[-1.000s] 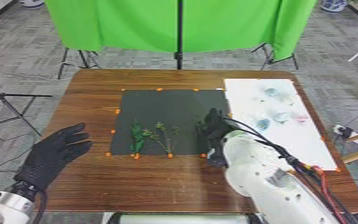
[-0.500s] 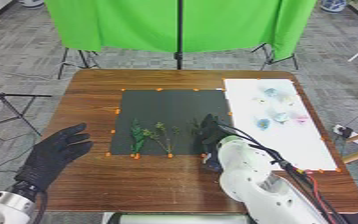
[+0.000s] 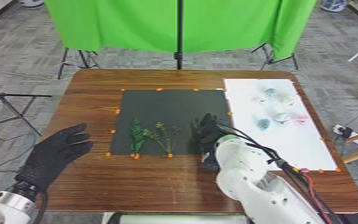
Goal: Arrange flowers
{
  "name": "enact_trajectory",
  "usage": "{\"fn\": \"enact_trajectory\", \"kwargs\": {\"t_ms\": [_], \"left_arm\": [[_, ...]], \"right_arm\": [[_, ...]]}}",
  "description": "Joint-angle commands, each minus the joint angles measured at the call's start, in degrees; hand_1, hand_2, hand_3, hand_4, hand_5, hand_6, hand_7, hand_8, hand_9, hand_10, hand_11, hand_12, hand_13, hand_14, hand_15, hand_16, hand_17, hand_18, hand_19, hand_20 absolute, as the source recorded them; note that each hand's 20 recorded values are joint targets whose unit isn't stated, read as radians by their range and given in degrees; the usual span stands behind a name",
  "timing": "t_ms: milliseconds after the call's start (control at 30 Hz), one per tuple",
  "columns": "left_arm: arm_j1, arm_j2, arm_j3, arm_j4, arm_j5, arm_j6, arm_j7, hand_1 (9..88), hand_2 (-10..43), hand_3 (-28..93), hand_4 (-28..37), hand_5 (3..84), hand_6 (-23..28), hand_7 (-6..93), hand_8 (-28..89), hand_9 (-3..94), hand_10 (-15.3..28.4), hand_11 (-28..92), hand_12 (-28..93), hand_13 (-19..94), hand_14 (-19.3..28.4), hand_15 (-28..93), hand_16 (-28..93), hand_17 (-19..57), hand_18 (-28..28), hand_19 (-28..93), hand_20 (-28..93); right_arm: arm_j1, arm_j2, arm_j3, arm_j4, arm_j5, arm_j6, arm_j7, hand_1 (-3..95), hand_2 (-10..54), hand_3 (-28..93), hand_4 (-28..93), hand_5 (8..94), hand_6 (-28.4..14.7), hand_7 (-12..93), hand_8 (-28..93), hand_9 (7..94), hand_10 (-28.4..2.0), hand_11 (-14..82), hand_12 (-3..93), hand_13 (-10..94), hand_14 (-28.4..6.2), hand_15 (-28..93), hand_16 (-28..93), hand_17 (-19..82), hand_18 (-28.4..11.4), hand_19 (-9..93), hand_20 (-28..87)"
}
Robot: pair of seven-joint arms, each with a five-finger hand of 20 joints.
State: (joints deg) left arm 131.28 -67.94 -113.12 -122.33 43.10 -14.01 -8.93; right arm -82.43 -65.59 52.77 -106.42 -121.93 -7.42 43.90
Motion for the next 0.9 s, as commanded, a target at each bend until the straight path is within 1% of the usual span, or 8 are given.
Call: {"fn": "enact_trajectory", "kwargs": {"t_ms": [33,233,267,400,467,533,567,900], "left_arm": [[0.38,-0.16,0.07,0.49,0.22,-0.77,-0.94,24.8,1.3,76,-28.3,32.7,5.3,28.2,-14,28.2,14.1,37,14,22,16.6,56,-6,-9.4,23.1,55,9],[0.45,-0.15,0.11,0.52,0.15,-0.76,-0.79,24.8,1.2,76,-28.3,32.7,5.3,28.2,-14,28.2,14.1,37,14,22,16.6,56,-7,-9.5,23.2,55,9],[0.38,-0.14,0.07,0.48,0.15,-0.77,-1.01,24.7,1.2,76,-28.3,32.7,5.3,28.2,-14,28.2,14.0,37,14,22,16.6,56,-7,-9.5,23.2,55,9],[0.53,-0.27,0.04,0.41,0.24,-0.82,-0.82,24.6,1.2,76,-28.3,32.8,5.3,28.1,-14,28.2,14.1,37,14,22,16.6,56,-6,-9.4,23.1,55,9],[0.55,-0.35,-0.02,0.42,0.26,-1.03,-0.87,24.6,1.2,76,-28.3,32.8,5.3,28.1,-14,28.2,14.1,37,14,22,16.6,56,-6,-9.4,23.1,55,9],[0.58,-0.25,0.03,0.38,0.21,-0.85,-0.86,24.6,1.2,76,-28.3,32.8,5.3,28.2,-14,28.2,14.1,37,14,22,16.6,56,-6,-9.4,23.1,55,9],[0.61,-0.25,0.03,0.37,0.21,-0.84,-0.81,24.6,1.2,76,-28.3,32.8,5.3,28.1,-14,28.2,14.1,37,14,22,16.6,56,-6,-9.4,23.2,55,9],[0.43,-0.15,0.02,0.55,0.24,-1.34,-1.04,24.7,1.2,76,-28.3,32.8,5.4,28.0,-14,28.2,14.1,37,14,22,16.5,56,-7,-9.4,23.2,55,9]], "right_arm": [[-0.72,0.31,0.03,0.99,-0.93,-1.43,0.71,36.1,-9.5,81,-22,60.4,-6.7,63,1,93.7,-7.8,36.4,27.2,89,-2.4,66,36,56,-18.8,93,55],[-0.74,0.63,0.41,0.73,-1.66,-1.82,0.38,32.3,-9.5,82,-23,60.6,-6.3,60,0,93.2,-8.0,36.2,27.5,88,-2.8,66,36,56,-18.9,93,55],[-0.83,0.71,0.46,0.62,-1.81,-1.7,0.46,31.8,-9.5,82,-23,60.5,-6.2,60,0,93.1,-8.1,36.2,27.6,88,-2.9,66,36,56,-18.9,93,55],[-0.96,0.79,0.68,0.36,-2.67,-1.78,0.31,30.2,-9.5,82,-23,60.7,-6.1,59,-4,92.8,-8.3,36.2,27.5,88,-2.9,67,36,55,-19.0,93,55],[-1.05,0.81,0.85,0.09,-3.13,-1.7,0.28,29.4,-9.5,83,-22,60.8,-6.0,60,-10,92.7,-8.3,36.2,27.5,88,-3.1,67,36,55,-19.0,93,55],[-1.2,0.87,1.08,-0.38,-3.66,-1.86,0.03,28.6,-9.5,83,-22,61.4,-5.8,61,-20,92.6,-8.4,36.3,27.5,88,-3.1,67,36,55,-19.0,93,55],[-1.25,0.97,1.11,-0.64,-3.76,-1.81,-0.06,28.2,-9.4,82,-22,61.5,-5.8,61,-22,92.6,-8.4,36.3,27.5,88,-3.0,67,36,55,-19.0,93,55],[-1.25,0.86,1.32,-1.35,-3.8,-2.6,-0.16,26.1,-8.8,81,-23,61.3,-6.0,61,-24,92.3,-8.6,36.1,27.5,88,-3.3,67,36,55,-19.0,93,55]]}}
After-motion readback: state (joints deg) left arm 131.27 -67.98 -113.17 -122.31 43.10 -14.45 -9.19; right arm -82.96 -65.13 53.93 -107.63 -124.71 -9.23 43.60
